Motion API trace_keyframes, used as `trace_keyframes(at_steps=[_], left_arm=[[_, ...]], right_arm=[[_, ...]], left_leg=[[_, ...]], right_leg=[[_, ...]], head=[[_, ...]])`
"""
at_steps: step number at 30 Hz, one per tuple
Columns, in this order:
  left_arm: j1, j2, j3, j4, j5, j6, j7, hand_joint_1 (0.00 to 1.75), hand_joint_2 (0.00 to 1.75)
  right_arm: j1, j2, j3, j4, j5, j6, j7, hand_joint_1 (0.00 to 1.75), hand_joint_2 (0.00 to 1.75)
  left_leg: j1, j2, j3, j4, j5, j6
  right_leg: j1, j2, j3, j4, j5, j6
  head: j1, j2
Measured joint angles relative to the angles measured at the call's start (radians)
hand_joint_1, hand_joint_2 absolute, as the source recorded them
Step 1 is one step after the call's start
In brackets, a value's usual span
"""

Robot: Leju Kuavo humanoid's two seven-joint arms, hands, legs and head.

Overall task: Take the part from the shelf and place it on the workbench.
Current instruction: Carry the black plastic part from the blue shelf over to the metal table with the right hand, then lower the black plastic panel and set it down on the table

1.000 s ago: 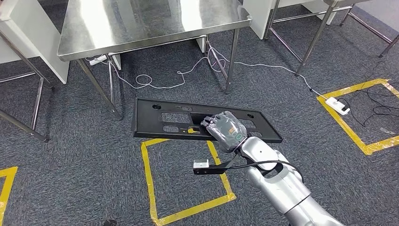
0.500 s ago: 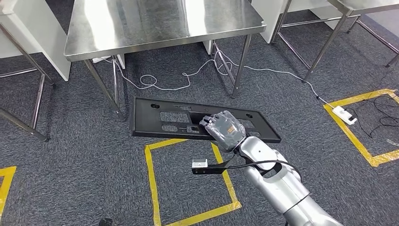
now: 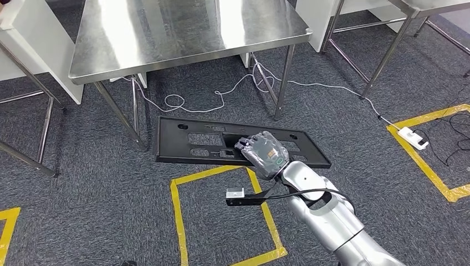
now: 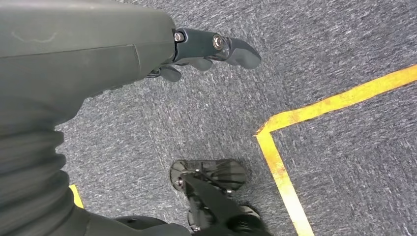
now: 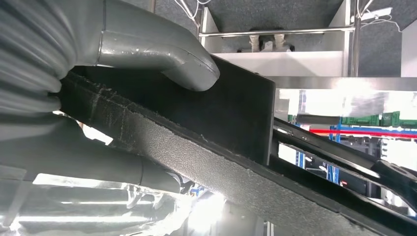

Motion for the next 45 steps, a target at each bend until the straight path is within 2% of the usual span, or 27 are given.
trace_keyframes(at_steps=[1, 3, 4, 5, 8, 10, 12, 14, 15, 16, 17, 18, 19, 21, 24, 26, 27, 29, 30, 31, 32, 34, 36, 40, 41, 43, 45], left_arm=[[0.001, 0.0, 0.0, 0.0, 0.0, 0.0, 0.0, 0.0, 1.75], [0.001, 0.002, 0.002, 0.0, 0.0, 0.0, 0.0, 0.0, 1.75], [0.001, 0.003, 0.003, 0.0, 0.0, 0.0, 0.0, 0.0, 1.75], [0.001, 0.003, 0.003, 0.0, 0.0, 0.0, 0.0, 0.0, 1.75], [0.0, 0.004, 0.004, 0.001, 0.0, 0.0, 0.0, 0.0, 1.75], [0.001, 0.003, 0.005, 0.0, 0.0, 0.0, 0.0, 0.0, 1.75], [0.001, 0.002, 0.005, 0.0, 0.0, 0.0, 0.0, 0.0, 1.75], [0.0, 0.001, 0.005, 0.0, -0.001, 0.0, -0.001, 0.0, 1.75], [0.001, 0.001, 0.005, 0.0, -0.001, 0.0, -0.001, 0.0, 1.75], [0.001, 0.001, 0.005, 0.0, -0.001, -0.001, -0.001, 0.0, 1.75], [0.002, 0.0, 0.006, 0.0, -0.001, -0.002, -0.001, 0.0, 1.75], [0.002, -0.001, 0.006, 0.0, -0.001, -0.003, -0.001, 0.0, 1.75], [0.002, -0.001, 0.008, 0.0, -0.001, -0.003, -0.001, 0.0, 1.75], [0.002, -0.002, 0.013, 0.0, -0.003, -0.003, -0.003, 0.0, 1.75], [0.001, 0.001, 0.02, 0.0, -0.006, -0.003, -0.005, 0.0, 1.75], [0.001, 0.003, 0.023, -0.001, -0.006, -0.003, -0.008, 0.0, 1.75], [0.001, 0.004, 0.025, -0.001, -0.005, -0.003, -0.008, 0.0, 1.75], [0.003, 0.004, 0.028, -0.001, -0.004, -0.003, -0.009, 0.0, 1.75], [0.004, 0.004, 0.029, -0.001, -0.004, -0.003, -0.009, 0.0, 1.75], [0.006, 0.004, 0.03, 0.0, -0.004, -0.003, -0.009, 0.0, 1.75], [0.006, 0.004, 0.03, 0.0, -0.004, -0.003, -0.009, 0.0, 1.75], [0.007, 0.005, 0.032, 0.0, -0.003, -0.003, -0.009, 0.0, 1.75], [0.006, 0.008, 0.038, 0.0, -0.003, -0.003, -0.011, 0.0, 1.75], [0.008, 0.011, 0.047, 0.0, -0.003, -0.003, -0.018, 0.0, 1.75], [0.009, 0.009, 0.047, 0.0, -0.004, -0.004, -0.021, 0.0, 1.75], [0.008, 0.007, 0.048, 0.0, -0.006, -0.006, -0.025, 0.0, 1.75], [0.007, 0.006, 0.049, 0.0, -0.007, -0.009, -0.026, 0.0, 1.75]], right_arm=[[0.002, 0.0, 0.0, 0.0, 0.0, 0.0, 0.0, 1.75, 1.75], [0.003, 0.0, 0.0, 0.0, 0.0, 0.001, 0.001, 1.75, 1.75], [0.002, 0.0, 0.0, 0.0, 0.0, 0.001, 0.001, 1.75, 1.75], [0.001, 0.0, 0.0, 0.0, 0.0, 0.001, 0.002, 1.75, 1.75], [0.001, -0.001, -0.001, -0.001, 0.0, 0.002, 0.002, 1.75, 1.75], [0.001, -0.004, -0.001, -0.004, 0.0, 0.002, 0.003, 1.75, 1.75], [0.001, -0.006, -0.002, -0.005, 0.0, 0.002, 0.003, 1.75, 1.75], [0.006, -0.008, -0.002, -0.005, 0.0, 0.002, 0.003, 1.75, 1.75], [0.01, -0.01, -0.002, -0.005, 0.0, 0.003, 0.004, 1.75, 1.75], [0.012, -0.012, -0.002, -0.005, 0.0, 0.003, 0.004, 1.75, 1.75], [0.013, -0.013, -0.003, -0.005, 0.001, 0.002, 0.005, 1.75, 1.75], [0.013, -0.015, -0.004, -0.005, 0.002, 0.002, 0.007, 1.75, 1.75], [0.013, -0.015, -0.005, -0.005, 0.002, 0.002, 0.01, 1.75, 1.75], [0.011, -0.014, -0.008, -0.005, 0.007, 0.001, 0.018, 1.75, 1.75], [0.007, -0.013, -0.019, -0.005, 0.018, -0.002, 0.031, 1.75, 1.75], [0.0, -0.014, -0.031, -0.003, 0.023, -0.004, 0.039, 1.75, 1.75], [-0.005, -0.015, -0.037, -0.002, 0.025, -0.005, 0.041, 1.75, 1.75], [-0.013, -0.016, -0.045, 0.003, 0.027, -0.007, 0.043, 1.75, 1.75], [-0.015, -0.017, -0.049, 0.006, 0.028, -0.007, 0.043, 1.75, 1.75], [-0.015, -0.018, -0.051, 0.009, 0.029, -0.007, 0.043, 1.75, 1.75], [-0.016, -0.019, -0.052, 0.012, 0.029, -0.007, 0.043, 1.75, 1.75], [-0.019, -0.02, -0.056, 0.016, 0.032, -0.009, 0.045, 1.75, 1.75], [-0.028, -0.022, -0.066, 0.021, 0.033, -0.013, 0.051, 1.75, 1.75], [-0.042, -0.034, -0.106, 0.043, 0.039, -0.026, 0.063, 1.75, 1.75], [-0.048, -0.039, -0.119, 0.053, 0.042, -0.034, 0.065, 1.75, 1.75], [-0.063, -0.049, -0.143, 0.078, 0.049, -0.052, 0.067, 1.75, 1.75], [-0.07, -0.055, -0.159, 0.104, 0.053, -0.06, 0.068, 1.75, 1.75]], left_leg=[[0.004, 0.001, -0.007, -0.014, 0.031, -0.002], [0.009, 0.003, 0.028, -0.14, 0.136, 0.0], [0.007, 0.003, 0.053, -0.204, 0.171, 0.003], [0.003, 0.004, 0.073, -0.251, 0.188, 0.01], [-0.007, 0.007, 0.091, -0.284, 0.174, 0.032], [-0.006, 0.007, 0.107, -0.3, 0.174, 0.047], [-0.008, 0.006, 0.126, -0.312, 0.171, 0.062], [-0.014, 0.002, 0.135, -0.313, 0.161, 0.073], [-0.016, 0.0, 0.141, -0.313, 0.155, 0.075], [-0.019, -0.003, 0.148, -0.312, 0.149, 0.075], [-0.021, -0.006, 0.157, -0.312, 0.141, 0.074], [-0.023, -0.008, 0.166, -0.31, 0.133, 0.072], [-0.026, -0.01, 0.174, -0.308, 0.123, 0.068], [-0.029, -0.01, 0.182, -0.302, 0.106, 0.059], [-0.027, -0.01, 0.185, -0.298, 0.092, 0.045], [-0.022, -0.007, 0.17, -0.255, 0.065, 0.031], [-0.018, -0.005, 0.145, -0.203, 0.042, 0.023], [-0.008, -0.001, 0.061, -0.061, -0.007, 0.008], [-0.004, 0.0, 0.025, -0.012, -0.014, 0.004], [-0.001, 0.001, 0.005, 0.001, 0.003, 0.002], [0.001, 0.002, 0.006, -0.028, 0.041, 0.003], [-0.001, 0.002, 0.052, -0.169, 0.141, 0.014], [-0.008, 0.003, 0.095, -0.271, 0.184, 0.031], [-0.016, 0.003, 0.124, -0.317, 0.181, 0.059], [-0.015, 0.002, 0.138, -0.333, 0.185, 0.065], [-0.013, 0.002, 0.156, -0.352, 0.186, 0.073], [-0.014, 0.0, 0.163, -0.353, 0.177, 0.077]], right_leg=[[0.0, 0.001, 0.01, 0.0, -0.008, 0.002], [-0.001, 0.002, 0.035, -0.001, -0.025, 0.008], [0.001, 0.002, 0.045, -0.003, -0.032, 0.013], [0.003, 0.002, 0.051, -0.004, -0.038, 0.018], [0.007, 0.001, 0.06, -0.014, -0.048, 0.033], [0.008, -0.003, 0.052, 0.003, -0.06, 0.038], [0.008, -0.005, -0.004, 0.106, -0.094, 0.031], [0.008, -0.005, -0.095, 0.247, -0.128, 0.025], [0.008, -0.005, -0.129, 0.283, -0.128, 0.028], [0.008, -0.005, -0.142, 0.277, -0.108, 0.034], [0.008, -0.005, -0.135, 0.231, -0.074, 0.041], [0.008, -0.005, -0.109, 0.155, -0.031, 0.048], [0.01, -0.006, -0.081, 0.085, 0.006, 0.049], [0.013, -0.007, -0.043, 0.007, 0.041, 0.041], [0.012, -0.003, -0.033, -0.001, 0.035, 0.023], [0.004, -0.001, -0.022, -0.004, 0.027, 0.011], [0.002, 0.0, -0.015, -0.005, 0.023, 0.005], [0.004, 0.0, -0.006, -0.005, 0.014, -0.002], [0.005, 0.001, -0.001, -0.004, 0.009, -0.003], [0.005, 0.002, 0.006, -0.004, 0.004, -0.002], [0.006, 0.004, 0.014, -0.004, -0.002, -0.001], [0.006, 0.006, 0.033, -0.006, -0.013, 0.003], [0.009, 0.007, 0.043, -0.009, -0.021, 0.01], [0.016, 0.004, 0.045, -0.017, -0.029, 0.028], [0.019, 0.002, 0.036, 0.001, -0.035, 0.028], [0.018, -0.001, -0.023, 0.106, -0.069, 0.024], [0.017, -0.001, -0.112, 0.241, -0.104, 0.024]], head=[[0.0, 0.0], [0.0, 0.0], [0.0, 0.0], [0.001, 0.0], [0.001, 0.0], [0.003, 0.0], [0.006, 0.0], [0.006, 0.0], [0.007, 0.0], [0.007, 0.0], [0.008, 0.0], [0.008, 0.0], [0.008, 0.0], [0.007, 0.0], [0.006, 0.0], [0.001, 0.0], [-0.001, 0.0], [-0.003, 0.0], [-0.003, 0.0], [-0.004, 0.0], [-0.003, 0.0], [-0.003, 0.0], [-0.003, 0.0], [0.0, 0.0], [0.002, 0.0], [0.007, 0.0], [0.007, 0.0]])
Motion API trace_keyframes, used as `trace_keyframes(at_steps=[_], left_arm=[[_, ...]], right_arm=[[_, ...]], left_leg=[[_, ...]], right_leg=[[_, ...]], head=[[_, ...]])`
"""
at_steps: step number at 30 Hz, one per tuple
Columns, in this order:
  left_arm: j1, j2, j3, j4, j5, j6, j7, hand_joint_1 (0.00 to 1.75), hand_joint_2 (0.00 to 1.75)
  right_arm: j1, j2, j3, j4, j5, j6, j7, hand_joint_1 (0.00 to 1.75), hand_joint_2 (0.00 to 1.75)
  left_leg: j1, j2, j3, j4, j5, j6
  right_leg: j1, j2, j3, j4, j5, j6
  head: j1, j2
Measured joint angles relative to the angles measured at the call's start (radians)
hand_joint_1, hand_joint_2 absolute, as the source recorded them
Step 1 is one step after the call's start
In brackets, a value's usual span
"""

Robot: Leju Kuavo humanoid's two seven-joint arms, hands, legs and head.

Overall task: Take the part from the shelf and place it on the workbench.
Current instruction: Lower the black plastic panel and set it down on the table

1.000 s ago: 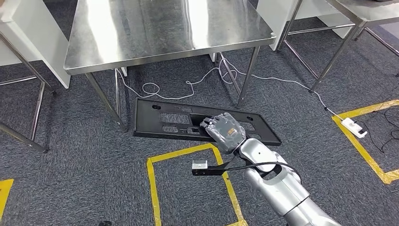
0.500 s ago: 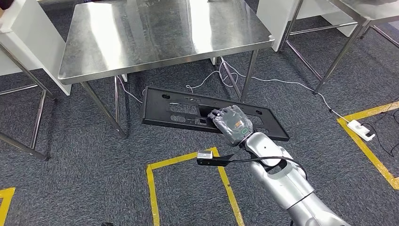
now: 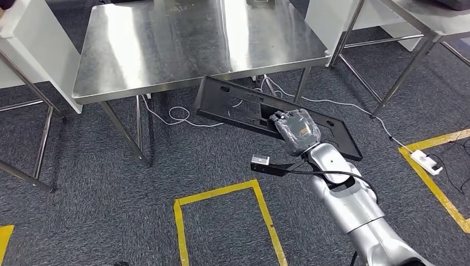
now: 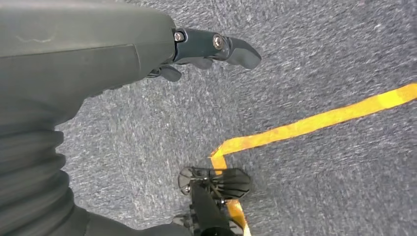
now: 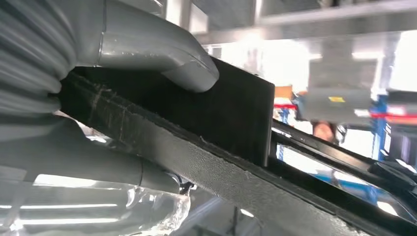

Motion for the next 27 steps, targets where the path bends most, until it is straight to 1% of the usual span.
trace_keyframes(at_steps=[1, 2, 3, 4, 5, 6, 7, 8, 9, 10, 11, 12, 13, 14, 15, 16, 17, 18, 19, 20, 21, 22, 23, 24, 25, 26, 27], left_arm=[[0.001, 0.0, 0.0, 0.0, 0.0, -0.001, 0.0, 0.0, 1.75], [0.002, -0.001, 0.001, 0.0, 0.0, -0.001, 0.0, 0.0, 1.75], [0.003, -0.002, 0.002, 0.0, -0.001, -0.002, 0.0, 0.0, 1.75], [0.003, -0.002, 0.003, 0.0, -0.001, -0.002, 0.0, 0.0, 1.75], [0.003, -0.001, 0.005, 0.0, -0.001, -0.002, 0.0, 0.0, 1.75], [0.002, 0.001, 0.008, 0.0, -0.002, -0.002, 0.001, 0.0, 1.75], [0.0, 0.004, 0.01, 0.0, -0.003, -0.002, 0.002, 0.0, 1.75], [-0.001, 0.006, 0.014, 0.0, -0.003, -0.002, 0.003, 0.0, 1.75], [-0.001, 0.008, 0.016, 0.0, -0.004, -0.002, 0.003, 0.0, 1.75], [-0.002, 0.01, 0.019, 0.0, -0.004, -0.003, 0.003, 0.0, 1.75], [-0.002, 0.012, 0.021, 0.0, -0.004, -0.003, 0.002, 0.0, 1.75], [-0.002, 0.014, 0.023, 0.0, -0.004, -0.003, 0.001, 0.0, 1.75], [-0.002, 0.015, 0.025, 0.0, -0.004, -0.002, -0.001, 0.0, 1.75], [-0.002, 0.016, 0.027, 0.0, -0.005, -0.002, -0.002, 0.0, 1.75], [-0.002, 0.017, 0.029, 0.0, -0.005, -0.002, -0.003, 0.0, 1.75], [-0.001, 0.017, 0.032, 0.0, -0.006, -0.002, -0.003, 0.0, 1.75], [0.0, 0.017, 0.035, 0.0, -0.006, -0.002, -0.003, 0.0, 1.75], [0.0, 0.017, 0.038, 0.0, -0.005, -0.002, -0.003, 0.0, 1.75], [0.0, 0.018, 0.041, 0.0, -0.005, -0.002, -0.003, 0.0, 1.75], [0.0, 0.022, 0.044, 0.0, -0.004, -0.002, -0.003, 0.0, 1.75], [0.0, 0.024, 0.047, 0.001, -0.003, -0.002, -0.003, 0.0, 1.75], [0.001, 0.026, 0.049, 0.001, -0.002, -0.001, -0.004, 0.0, 1.75], [0.001, 0.029, 0.051, 0.001, -0.002, 0.001, -0.004, 0.0, 1.75], [0.001, 0.029, 0.052, 0.001, -0.002, 0.003, -0.004, 0.0, 1.75], [0.002, 0.03, 0.053, 0.0, -0.002, 0.004, -0.004, 0.0, 1.75], [0.003, 0.031, 0.053, 0.0, -0.003, 0.005, -0.005, 0.0, 1.75], [0.004, 0.03, 0.054, -0.001, -0.004, 0.006, -0.005, 0.0, 1.75]], right_arm=[[0.0, -0.003, -0.004, 0.01, 0.001, 0.0, 0.0, 1.75, 1.75], [0.001, -0.005, -0.008, 0.018, 0.001, 0.0, 0.0, 1.75, 1.75], [0.0, -0.007, -0.011, 0.024, 0.002, 0.0, 0.001, 1.75, 1.75], [-0.003, -0.008, -0.015, 0.03, 0.005, -0.001, 0.002, 1.75, 1.75], [-0.008, -0.008, -0.017, 0.037, 0.009, -0.001, 0.005, 1.75, 1.75], [-0.014, -0.008, -0.019, 0.044, 0.014, -0.001, 0.008, 1.75, 1.75], [-0.02, -0.007, -0.021, 0.051, 0.021, -0.002, 0.012, 1.75, 1.75], [-0.026, -0.007, -0.023, 0.059, 0.029, -0.002, 0.016, 1.75, 1.75], [-0.032, -0.007, -0.025, 0.067, 0.039, -0.002, 0.02, 1.75, 1.75], [-0.04, -0.007, -0.027, 0.075, 0.05, -0.003, 0.024, 1.75, 1.75], [-0.052, -0.008, -0.028, 0.084, 0.06, -0.003, 0.026, 1.75, 1.75], [-0.066, -0.009, -0.03, 0.095, 0.069, -0.003, 0.028, 1.75, 1.75], [-0.083, -0.009, -0.031, 0.109, 0.077, -0.003, 0.029, 1.75, 1.75], [-0.102, -0.009, -0.032, 0.126, 0.084, -0.002, 0.029, 1.75, 1.75], [-0.12, -0.01, -0.032, 0.143, 0.088, -0.001, 0.029, 1.75, 1.75], [-0.136, -0.011, -0.032, 0.161, 0.091, 0.001, 0.029, 1.75, 1.75], [-0.15, -0.012, -0.032, 0.175, 0.092, 0.004, 0.028, 1.75, 1.75], [-0.165, -0.013, -0.032, 0.188, 0.093, 0.007, 0.027, 1.75, 1.75], [-0.181, -0.014, -0.033, 0.201, 0.093, 0.008, 0.025, 1.75, 1.75], [-0.198, -0.015, -0.033, 0.215, 0.092, 0.009, 0.022, 1.75, 1.75], [-0.216, -0.015, -0.033, 0.23, 0.091, 0.011, 0.018, 1.75, 1.75], [-0.229, -0.016, -0.033, 0.244, 0.089, 0.012, 0.014, 1.75, 1.75], [-0.239, -0.018, -0.033, 0.257, 0.087, 0.012, 0.009, 1.75, 1.75], [-0.245, -0.02, -0.033, 0.267, 0.084, 0.012, 0.004, 1.75, 1.75], [-0.248, -0.024, -0.034, 0.275, 0.082, 0.01, -0.001, 1.75, 1.75], [-0.251, -0.027, -0.034, 0.283, 0.081, 0.007, -0.005, 1.75, 1.75], [-0.257, -0.03, -0.035, 0.291, 0.079, 0.004, -0.008, 1.75, 1.75]], left_leg=[[0.0, -0.001, 0.005, 0.0, -0.005, 0.0], [0.0, -0.003, 0.011, 0.002, -0.012, -0.003], [0.001, -0.004, 0.018, 0.005, -0.02, -0.007], [0.001, -0.005, 0.024, 0.011, -0.03, -0.013], [-0.001, -0.005, 0.027, 0.02, -0.043, -0.019], [-0.004, -0.004, 0.027, 0.029, -0.055, -0.025], [-0.006, -0.004, 0.026, 0.037, -0.064, -0.03], [-0.007, -0.004, 0.025, 0.042, -0.071, -0.032], [-0.005, -0.003, 0.025, 0.044, -0.075, -0.034], [-0.001, -0.002, 0.024, 0.052, -0.082, -0.038], [0.002, -0.001, 0.014, 0.075, -0.094, -0.043], [0.005, 0.0, -0.007, 0.116, -0.113, -0.05], [0.006, 0.001, -0.042, 0.178, -0.137, -0.056], [0.008, 0.002, -0.087, 0.252, -0.161, -0.059], [0.008, 0.002, -0.131, 0.315, -0.175, -0.06], [0.009, 0.002, -0.164, 0.35, -0.17, -0.058], [0.008, 0.002, -0.179, 0.349, -0.145, -0.054], [0.006, 0.001, -0.172, 0.305, -0.1, -0.044], [0.001, 0.001, -0.15, 0.234, -0.044, -0.028], [-0.007, 0.001, -0.126, 0.167, -0.002, -0.008], [-0.014, 0.002, -0.105, 0.11, 0.027, 0.009], [-0.022, 0.003, -0.091, 0.078, 0.037, 0.023], [-0.028, 0.004, -0.085, 0.068, 0.032, 0.029], [-0.031, 0.005, -0.078, 0.056, 0.03, 0.032], [-0.029, 0.006, -0.064, 0.038, 0.031, 0.033], [-0.025, 0.007, -0.049, 0.019, 0.034, 0.036], [-0.021, 0.008, -0.034, 0.002, 0.037, 0.039]], right_leg=[[-0.001, 0.0, -0.027, 0.028, 0.002, 0.006], [-0.004, -0.001, -0.03, 0.012, 0.022, 0.016], [-0.007, -0.002, -0.012, -0.044, 0.057, 0.029], [-0.012, -0.006, 0.018, -0.121, 0.097, 0.041], [-0.015, -0.009, 0.049, -0.187, 0.127, 0.047], [-0.017, -0.011, 0.07, -0.229, 0.143, 0.044], [-0.016, -0.012, 0.08, -0.246, 0.148, 0.036], [-0.014, -0.009, 0.083, -0.243, 0.143, 0.026], [-0.016, -0.006, 0.083, -0.241, 0.14, 0.016], [-0.017, -0.005, 0.085, -0.241, 0.137, 0.011], [-0.018, -0.002, 0.087, -0.241, 0.134, 0.005], [-0.019, 0.0, 0.091, -0.241, 0.131, 0.001], [-0.017, 0.001, 0.094, -0.241, 0.127, -0.004], [-0.015, 0.003, 0.098, -0.241, 0.123, -0.008], [-0.013, 0.004, 0.103, -0.241, 0.118, -0.01], [-0.01, 0.006, 0.11, -0.241, 0.113, -0.013], [-0.006, 0.007, 0.118, -0.241, 0.107, -0.014], [-0.001, 0.008, 0.129, -0.242, 0.1, -0.015], [0.001, 0.009, 0.139, -0.243, 0.094, -0.016], [0.005, 0.01, 0.148, -0.245, 0.088, -0.016], [0.005, 0.01, 0.154, -0.248, 0.083, -0.015], [0.003, 0.011, 0.157, -0.251, 0.08, -0.013], [0.003, 0.011, 0.16, -0.255, 0.078, -0.009], [0.001, 0.011, 0.164, -0.262, 0.077, -0.006], [0.003, 0.008, 0.166, -0.264, 0.076, -0.003], [0.005, 0.006, 0.162, -0.256, 0.07, -0.003], [0.007, 0.004, 0.147, -0.226, 0.059, -0.004]], head=[[0.001, 0.0], [0.001, 0.0], [0.002, 0.0], [0.002, 0.0], [0.004, 0.0], [0.004, 0.0], [0.003, 0.0], [0.002, 0.0], [0.0, 0.0], [-0.001, 0.0], [-0.001, 0.0], [-0.001, 0.0], [-0.002, 0.0], [-0.002, 0.0], [-0.002, 0.0], [-0.002, 0.0], [-0.002, 0.0], [-0.002, 0.0], [-0.002, 0.0], [0.001, 0.0], [0.004, 0.0], [0.006, 0.0], [0.006, 0.0], [0.004, 0.0], [0.003, 0.0], [0.004, 0.0], [0.005, 0.0]])
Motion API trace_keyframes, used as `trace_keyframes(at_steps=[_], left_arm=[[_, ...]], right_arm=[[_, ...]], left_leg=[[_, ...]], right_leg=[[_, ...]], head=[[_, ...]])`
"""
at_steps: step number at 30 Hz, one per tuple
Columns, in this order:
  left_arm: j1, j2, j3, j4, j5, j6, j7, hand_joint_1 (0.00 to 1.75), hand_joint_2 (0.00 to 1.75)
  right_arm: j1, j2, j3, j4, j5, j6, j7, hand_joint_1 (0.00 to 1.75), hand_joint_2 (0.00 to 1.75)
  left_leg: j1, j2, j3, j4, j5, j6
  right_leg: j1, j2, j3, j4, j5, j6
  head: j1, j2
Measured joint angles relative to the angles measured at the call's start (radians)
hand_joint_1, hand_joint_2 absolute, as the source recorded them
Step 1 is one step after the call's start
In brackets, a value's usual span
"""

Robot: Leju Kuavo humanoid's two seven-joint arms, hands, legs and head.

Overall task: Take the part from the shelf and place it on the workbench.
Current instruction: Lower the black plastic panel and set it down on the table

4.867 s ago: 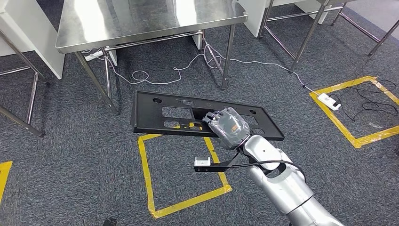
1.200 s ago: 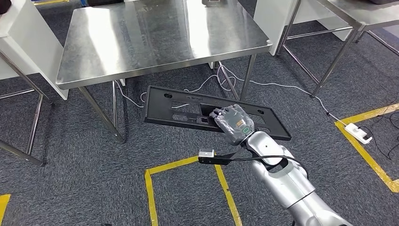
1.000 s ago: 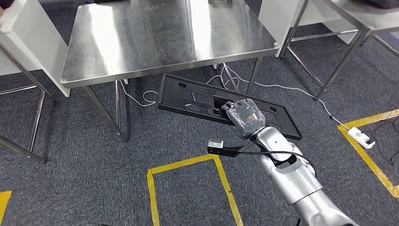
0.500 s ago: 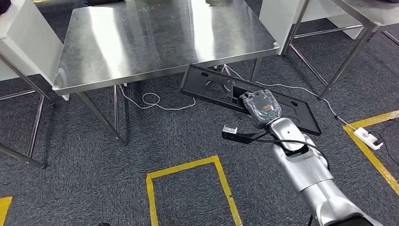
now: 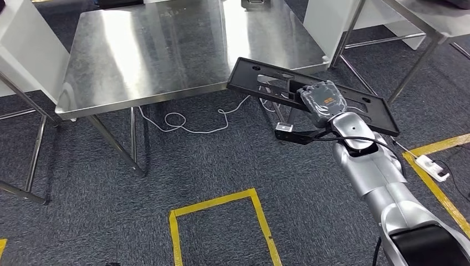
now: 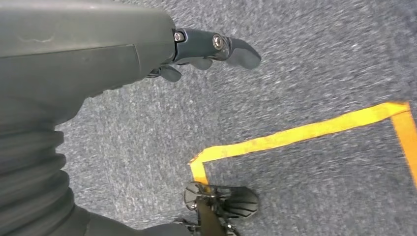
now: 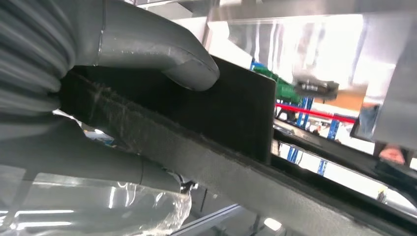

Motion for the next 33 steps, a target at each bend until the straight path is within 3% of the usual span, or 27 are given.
trace_keyframes(at_steps=[3, 4, 5, 6, 8, 9, 10, 12, 15, 16, 18, 19, 20, 21, 23, 25, 27, 30, 31, 33], left_arm=[[-0.004, -0.006, 0.0, 0.0, -0.005, -0.002, -0.002, 0.0, 1.75], [-0.005, -0.008, 0.0, 0.0, -0.006, -0.002, -0.002, 0.0, 1.75], [-0.004, -0.011, 0.001, 0.0, -0.006, -0.003, -0.002, 0.0, 1.75], [-0.002, -0.013, 0.001, 0.001, -0.007, -0.003, -0.002, 0.0, 1.75], [-0.001, -0.014, 0.001, 0.001, -0.008, -0.003, -0.002, 0.0, 1.75], [-0.002, -0.013, 0.001, 0.001, -0.008, -0.003, -0.002, 0.0, 1.75], [-0.003, -0.011, 0.002, 0.001, -0.009, -0.003, -0.001, 0.0, 1.75], [-0.002, -0.01, 0.002, 0.001, -0.012, -0.003, 0.0, 0.0, 1.75], [-0.001, -0.009, 0.002, 0.001, -0.017, -0.003, 0.002, 0.0, 1.75], [-0.001, -0.009, 0.003, 0.001, -0.018, -0.003, 0.002, 0.0, 1.75], [-0.001, -0.01, 0.003, 0.001, -0.02, -0.003, 0.001, 0.0, 1.75], [-0.001, -0.01, 0.003, 0.001, -0.022, -0.004, 0.001, 0.0, 1.75], [0.0, -0.011, 0.003, 0.001, -0.024, -0.005, 0.001, 0.0, 1.75], [0.0, -0.011, 0.003, 0.001, -0.027, -0.006, 0.001, 0.0, 1.75], [0.0, -0.01, 0.003, 0.001, -0.03, -0.006, 0.002, 0.0, 1.75], [-0.001, -0.009, 0.005, 0.001, -0.031, -0.007, 0.002, 0.0, 1.75], [-0.002, -0.008, 0.009, 0.001, -0.031, -0.007, 0.002, 0.0, 1.75], [-0.003, -0.008, 0.012, 0.0, -0.032, -0.008, 0.002, 0.0, 1.75], [-0.005, -0.009, 0.012, 0.0, -0.032, -0.008, 0.002, 0.0, 1.75], [-0.007, -0.012, 0.012, 0.0, -0.033, -0.009, 0.002, 0.0, 1.75]], right_arm=[[-0.012, -0.012, -0.001, 0.027, -0.005, -0.008, -0.002, 1.75, 1.75], [-0.011, -0.017, -0.002, 0.034, -0.006, -0.009, -0.003, 1.75, 1.75], [-0.009, -0.019, -0.002, 0.04, -0.006, -0.009, -0.003, 1.75, 1.75], [-0.008, -0.021, -0.002, 0.045, -0.006, -0.009, -0.004, 1.75, 1.75], [-0.01, -0.023, -0.002, 0.053, -0.007, -0.01, -0.005, 1.75, 1.75], [-0.012, -0.023, -0.002, 0.057, -0.008, -0.01, -0.004, 1.75, 1.75], [-0.013, -0.025, -0.001, 0.06, -0.009, -0.011, -0.004, 1.75, 1.75], [-0.013, -0.029, -0.001, 0.065, -0.011, -0.011, -0.003, 1.75, 1.75], [-0.014, -0.038, -0.001, 0.068, -0.013, -0.012, -0.002, 1.75, 1.75], [-0.016, -0.042, -0.001, 0.068, -0.014, -0.012, -0.001, 1.75, 1.75], [-0.02, -0.052, -0.002, 0.071, -0.016, -0.011, 0.002, 1.75, 1.75], [-0.021, -0.057, -0.002, 0.074, -0.019, -0.011, 0.003, 1.75, 1.75], [-0.022, -0.063, -0.003, 0.077, -0.023, -0.011, 0.002, 1.75, 1.75], [-0.023, -0.069, -0.005, 0.08, -0.027, -0.011, 0.0, 1.75, 1.75], [-0.028, -0.078, -0.007, 0.084, -0.034, -0.012, -0.007, 1.75, 1.75], [-0.038, -0.083, -0.007, 0.09, -0.038, -0.012, -0.012, 1.75, 1.75], [-0.046, -0.088, -0.008, 0.095, -0.04, -0.013, -0.013, 1.75, 1.75], [-0.048, -0.099, -0.007, 0.097, -0.04, -0.014, -0.014, 1.75, 1.75], [-0.051, -0.102, -0.007, 0.098, -0.04, -0.014, -0.015, 1.75, 1.75], [-0.056, -0.107, -0.007, 0.103, -0.039, -0.015, -0.015, 1.75, 1.75]], left_leg=[[0.005, -0.003, 0.021, -0.013, -0.008, -0.003], [0.007, -0.005, 0.026, -0.011, -0.015, -0.008], [0.009, -0.007, 0.031, -0.008, -0.023, -0.015], [0.014, -0.008, 0.036, 0.0, -0.034, -0.023], [0.02, -0.009, 0.042, 0.027, -0.066, -0.045], [0.021, -0.009, 0.041, 0.044, -0.082, -0.055], [0.02, -0.009, 0.039, 0.057, -0.095, -0.063], [0.019, -0.008, 0.036, 0.07, -0.109, -0.069], [0.026, -0.006, 0.022, 0.115, -0.14, -0.081], [0.029, -0.005, -0.003, 0.163, -0.163, -0.087], [0.033, -0.005, -0.086, 0.302, -0.211, -0.095], [0.034, -0.005, -0.126, 0.357, -0.219, -0.095], [0.035, -0.005, -0.152, 0.378, -0.206, -0.093], [0.034, -0.005, -0.157, 0.358, -0.172, -0.088], [0.03, -0.006, -0.115, 0.226, -0.07, -0.07], [0.022, -0.006, -0.071, 0.121, -0.017, -0.049], [0.015, -0.004, -0.056, 0.092, -0.025, -0.035], [0.016, -0.002, -0.018, 0.042, -0.026, -0.024], [0.016, -0.003, -0.003, 0.026, -0.024, -0.019], [0.01, -0.007, 0.012, 0.018, -0.033, -0.009]], right_leg=[[-0.008, -0.002, -0.12, 0.193, -0.052, 0.003], [-0.012, -0.002, -0.158, 0.239, -0.056, 0.011], [-0.018, -0.003, -0.178, 0.248, -0.044, 0.023], [-0.024, -0.005, -0.176, 0.213, -0.013, 0.039], [-0.035, -0.014, -0.126, 0.078, 0.064, 0.069], [-0.037, -0.016, -0.103, 0.028, 0.087, 0.071], [-0.037, -0.016, -0.089, 0.004, 0.096, 0.066], [-0.036, -0.011, -0.087, 0.006, 0.087, 0.043], [-0.04, -0.005, -0.079, 0.009, 0.075, 0.024], [-0.04, -0.004, -0.074, 0.009, 0.071, 0.019], [-0.037, -0.003, -0.066, 0.009, 0.063, 0.01], [-0.035, -0.002, -0.062, 0.009, 0.058, 0.008], [-0.033, -0.001, -0.056, 0.009, 0.053, 0.008], [-0.031, 0.001, -0.047, 0.009, 0.047, 0.008], [-0.027, 0.001, -0.026, 0.007, 0.034, 0.009], [-0.024, 0.003, -0.012, -0.001, 0.026, 0.011], [-0.022, 0.004, -0.007, -0.01, 0.023, 0.018], [-0.014, 0.0, -0.011, -0.001, 0.012, 0.027], [-0.013, -0.002, -0.028, 0.034, -0.001, 0.024], [-0.017, -0.004, -0.094, 0.152, -0.041, 0.016]], head=[[0.002, 0.0], [0.002, 0.0], [0.002, 0.0], [0.002, 0.0], [0.003, 0.0], [0.005, 0.0], [0.005, 0.0], [0.004, 0.0], [0.001, 0.0], [0.001, 0.0], [0.0, 0.0], [0.0, 0.0], [0.0, 0.0], [0.0, 0.0], [0.0, 0.0], [0.001, 0.0], [0.0, 0.0], [0.002, 0.0], [0.005, 0.0], [0.008, 0.0]])
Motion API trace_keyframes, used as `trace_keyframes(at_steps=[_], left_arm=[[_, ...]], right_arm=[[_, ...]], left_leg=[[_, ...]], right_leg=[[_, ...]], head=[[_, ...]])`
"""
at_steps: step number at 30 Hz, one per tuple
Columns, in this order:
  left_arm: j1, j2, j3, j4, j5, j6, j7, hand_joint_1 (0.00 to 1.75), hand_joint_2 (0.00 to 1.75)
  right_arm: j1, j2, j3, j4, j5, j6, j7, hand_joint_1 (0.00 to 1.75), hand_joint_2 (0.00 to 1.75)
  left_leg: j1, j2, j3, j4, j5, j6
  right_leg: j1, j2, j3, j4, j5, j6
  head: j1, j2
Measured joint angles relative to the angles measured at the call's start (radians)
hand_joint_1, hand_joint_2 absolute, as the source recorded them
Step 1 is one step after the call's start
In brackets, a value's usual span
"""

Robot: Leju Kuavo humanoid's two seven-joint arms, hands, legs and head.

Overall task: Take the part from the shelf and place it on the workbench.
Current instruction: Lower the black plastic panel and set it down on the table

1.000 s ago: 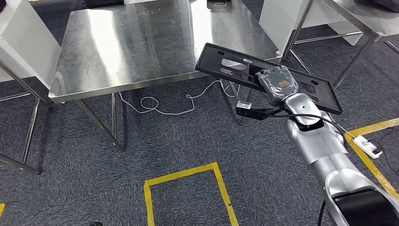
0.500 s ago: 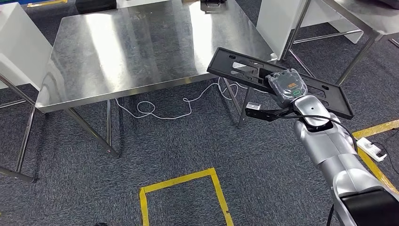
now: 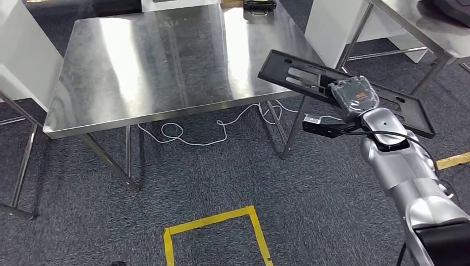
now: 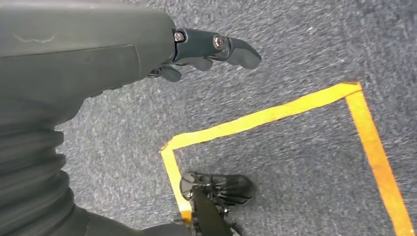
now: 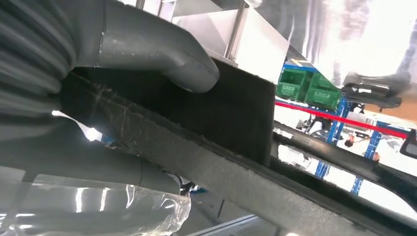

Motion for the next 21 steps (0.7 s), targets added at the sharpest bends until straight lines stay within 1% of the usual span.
trace_keyframes(at_steps=[1, 2, 3, 4, 5, 6, 7, 8, 9, 11, 12, 13, 14, 15, 16, 17, 18, 19, 20, 21], left_arm=[[0.0, -0.001, 0.0, 0.0, 0.0, 0.0, 0.0, 0.0, 1.75], [0.0, -0.002, 0.0, 0.0, 0.0, 0.0, 0.0, 0.0, 1.75], [0.001, -0.002, 0.0, 0.0, 0.0, 0.0, 0.0, 0.0, 1.75], [0.001, -0.003, 0.0, 0.0, -0.001, 0.0, 0.0, 0.0, 1.75], [0.001, -0.004, 0.0, 0.0, -0.002, 0.0, 0.0, 0.0, 1.75], [0.0, -0.004, 0.001, 0.0, -0.004, 0.0, 0.0, 0.0, 1.75], [0.0, -0.004, 0.001, 0.0, -0.006, 0.0, 0.001, 0.0, 1.75], [-0.001, -0.004, 0.001, 0.0, -0.007, 0.001, 0.002, 0.0, 1.75], [-0.001, -0.004, 0.001, 0.001, -0.008, 0.001, 0.002, 0.0, 1.75], [-0.001, -0.004, 0.001, 0.001, -0.011, 0.0, 0.003, 0.0, 1.75], [-0.001, -0.003, 0.001, 0.001, -0.014, -0.001, 0.003, 0.0, 1.75], [-0.002, -0.002, 0.001, 0.001, -0.015, -0.002, 0.003, 0.0, 1.75], [-0.002, -0.002, 0.001, 0.001, -0.016, -0.004, 0.004, 0.0, 1.75], [-0.001, -0.002, 0.002, 0.001, -0.017, -0.005, 0.004, 0.0, 1.75], [-0.001, -0.001, 0.003, 0.001, -0.017, -0.006, 0.005, 0.0, 1.75], [-0.001, -0.001, 0.004, 0.001, -0.017, -0.006, 0.005, 0.0, 1.75], [-0.001, 0.0, 0.005, 0.002, -0.018, -0.006, 0.005, 0.0, 1.75], [-0.001, 0.0, 0.005, 0.002, -0.018, -0.006, 0.006, 0.0, 1.75], [0.0, 0.0, 0.006, 0.002, -0.019, -0.005, 0.005, 0.0, 1.75], [0.0, -0.003, 0.007, 0.004, -0.019, -0.004, 0.005, 0.0, 1.75]], right_arm=[[0.001, -0.002, 0.0, 0.003, 0.0, 0.0, 0.0, 1.75, 1.75], [0.004, -0.003, 0.0, 0.006, 0.001, 0.0, 0.0, 1.75, 1.75], [0.006, -0.004, 0.001, 0.009, 0.001, 0.001, 0.0, 1.75, 1.75], [0.005, -0.005, 0.001, 0.011, 0.001, 0.002, 0.0, 1.75, 1.75], [0.003, -0.005, 0.001, 0.013, 0.001, 0.004, 0.0, 1.75, 1.75], [-0.002, -0.006, 0.001, 0.017, 0.001, 0.007, -0.001, 1.75, 1.75], [-0.009, -0.006, 0.002, 0.021, 0.0, 0.012, -0.002, 1.75, 1.75], [-0.014, -0.006, 0.002, 0.026, -0.001, 0.015, -0.005, 1.75, 1.75], [-0.019, -0.006, 0.003, 0.032, -0.003, 0.016, -0.01, 1.75, 1.75], [-0.027, 0.0, 0.006, 0.043, -0.006, 0.013, -0.023, 1.75, 1.75], [-0.031, 0.007, 0.008, 0.048, -0.006, 0.008, -0.029, 1.75, 1.75], [-0.034, 0.017, 0.011, 0.055, -0.006, 0.0, -0.035, 1.75, 1.75], [-0.036, 0.029, 0.015, 0.064, -0.006, -0.007, -0.04, 1.75, 1.75], [-0.036, 0.043, 0.02, 0.075, -0.005, -0.014, -0.042, 1.75, 1.75], [-0.036, 0.057, 0.025, 0.087, -0.004, -0.018, -0.044, 1.75, 1.75], [-0.035, 0.069, 0.031, 0.096, -0.003, -0.019, -0.048, 1.75, 1.75], [-0.037, 0.08, 0.038, 0.103, -0.003, -0.019, -0.054, 1.75, 1.75], [-0.042, 0.091, 0.044, 0.108, -0.004, -0.018, -0.062, 1.75, 1.75], [-0.052, 0.104, 0.05, 0.113, -0.006, -0.016, -0.07, 1.75, 1.75], [-0.066, 0.116, 0.056, 0.117, -0.008, -0.011, -0.076, 1.75, 1.75]], left_leg=[[-0.003, -0.002, 0.004, 0.002, -0.006, 0.0], [-0.004, -0.005, 0.009, 0.005, -0.013, -0.001], [-0.005, -0.006, 0.013, 0.01, -0.022, -0.005], [-0.005, -0.007, 0.018, 0.018, -0.032, -0.009], [-0.005, -0.008, 0.022, 0.027, -0.044, -0.014], [-0.006, -0.009, 0.023, 0.037, -0.055, -0.02], [-0.008, -0.01, 0.021, 0.046, -0.063, -0.024], [-0.009, -0.01, 0.017, 0.052, -0.068, -0.028], [-0.01, -0.01, 0.012, 0.056, -0.07, -0.031], [-0.01, -0.009, 0.009, 0.063, -0.08, -0.04], [-0.009, -0.008, 0.004, 0.078, -0.093, -0.046], [-0.007, -0.007, -0.009, 0.11, -0.114, -0.052], [-0.003, -0.005, -0.032, 0.163, -0.141, -0.057], [0.001, -0.005, -0.065, 0.231, -0.17, -0.062], [0.005, -0.004, -0.099, 0.297, -0.19, -0.066], [0.01, -0.004, -0.128, 0.338, -0.19, -0.072], [0.015, -0.004, -0.142, 0.344, -0.167, -0.078], [0.022, -0.002, -0.14, 0.306, -0.12, -0.086], [0.03, 0.001, -0.124, 0.237, -0.063, -0.095], [0.033, 0.001, -0.105, 0.175, -0.018, -0.104]], right_leg=[[-0.002, 0.0, -0.034, 0.051, -0.013, 0.001], [-0.004, 0.0, -0.057, 0.071, -0.011, 0.008], [-0.005, 0.0, -0.059, 0.054, 0.01, 0.018], [-0.005, -0.001, -0.041, -0.002, 0.047, 0.03], [-0.004, -0.003, -0.017, -0.066, 0.081, 0.035], [-0.001, -0.004, 0.007, -0.116, 0.106, 0.036], [0.001, -0.004, 0.023, -0.148, 0.117, 0.031], [0.005, -0.004, 0.028, -0.153, 0.115, 0.023], [0.008, -0.002, 0.03, -0.153, 0.113, 0.018], [0.0, 0.001, 0.034, -0.16, 0.107, 0.009], [-0.005, 0.001, 0.039, -0.164, 0.104, 0.005], [-0.009, 0.002, 0.046, -0.17, 0.101, 0.0], [-0.01, 0.002, 0.055, -0.173, 0.097, -0.005], [-0.01, 0.003, 0.063, -0.175, 0.092, -0.01], [-0.01, 0.003, 0.071, -0.175, 0.086, -0.012], [-0.011, 0.004, 0.079, -0.175, 0.081, -0.013], [-0.013, 0.005, 0.087, -0.175, 0.075, -0.01], [-0.016, 0.006, 0.095, -0.175, 0.068, -0.007], [-0.019, 0.007, 0.103, -0.175, 0.062, -0.002], [-0.018, 0.008, 0.109, -0.177, 0.056, 0.004]], head=[[0.001, 0.0], [0.0, 0.0], [0.0, 0.0], [0.0, 0.0], [0.0, 0.0], [0.0, 0.0], [0.0, 0.0], [-0.001, 0.0], [-0.001, 0.0], [-0.002, 0.0], [-0.002, 0.0], [-0.003, 0.0], [-0.005, 0.0], [-0.005, 0.0], [-0.005, 0.0], [-0.005, 0.0], [-0.005, 0.0], [-0.005, 0.0], [-0.005, 0.0], [-0.007, 0.0]])
